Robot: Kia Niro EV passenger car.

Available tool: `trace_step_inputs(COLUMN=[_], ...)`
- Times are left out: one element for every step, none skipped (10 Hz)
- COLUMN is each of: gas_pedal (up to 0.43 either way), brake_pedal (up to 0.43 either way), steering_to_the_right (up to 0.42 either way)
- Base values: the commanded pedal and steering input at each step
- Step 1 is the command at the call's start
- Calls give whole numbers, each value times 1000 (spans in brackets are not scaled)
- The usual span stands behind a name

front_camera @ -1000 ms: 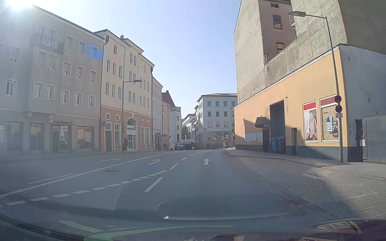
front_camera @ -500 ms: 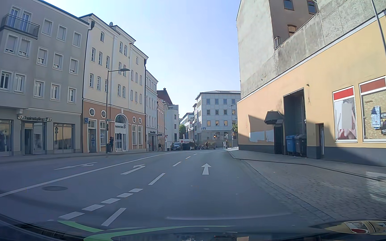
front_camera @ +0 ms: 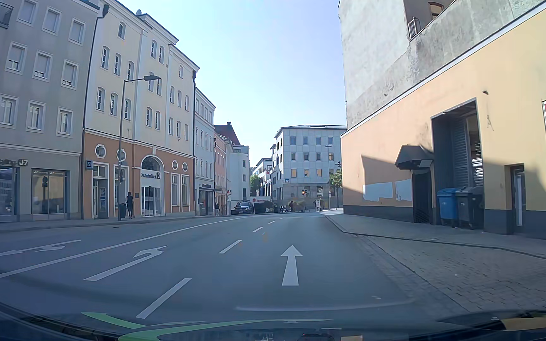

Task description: Follow the waypoints while adhering to traffic rules and regulations

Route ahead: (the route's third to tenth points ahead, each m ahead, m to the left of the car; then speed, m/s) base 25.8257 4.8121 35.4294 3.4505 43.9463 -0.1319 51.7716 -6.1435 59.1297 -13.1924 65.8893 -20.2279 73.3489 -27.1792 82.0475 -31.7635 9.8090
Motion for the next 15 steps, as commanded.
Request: trace_step_inputs(gas_pedal=[0, 0, 0, 0, 0, 0, 0, 0, 0, 0, 0, 0, 0, 0, 0], brake_pedal=[0, 0, 0, 12, 49, 91, 122, 140, 159, 165, 171, 183, 189, 195, 195], steering_to_the_right=[5, 5, 7, 8, 8, 8, 8, 9, 10, 12, 12, 12, 13, 15, 16])
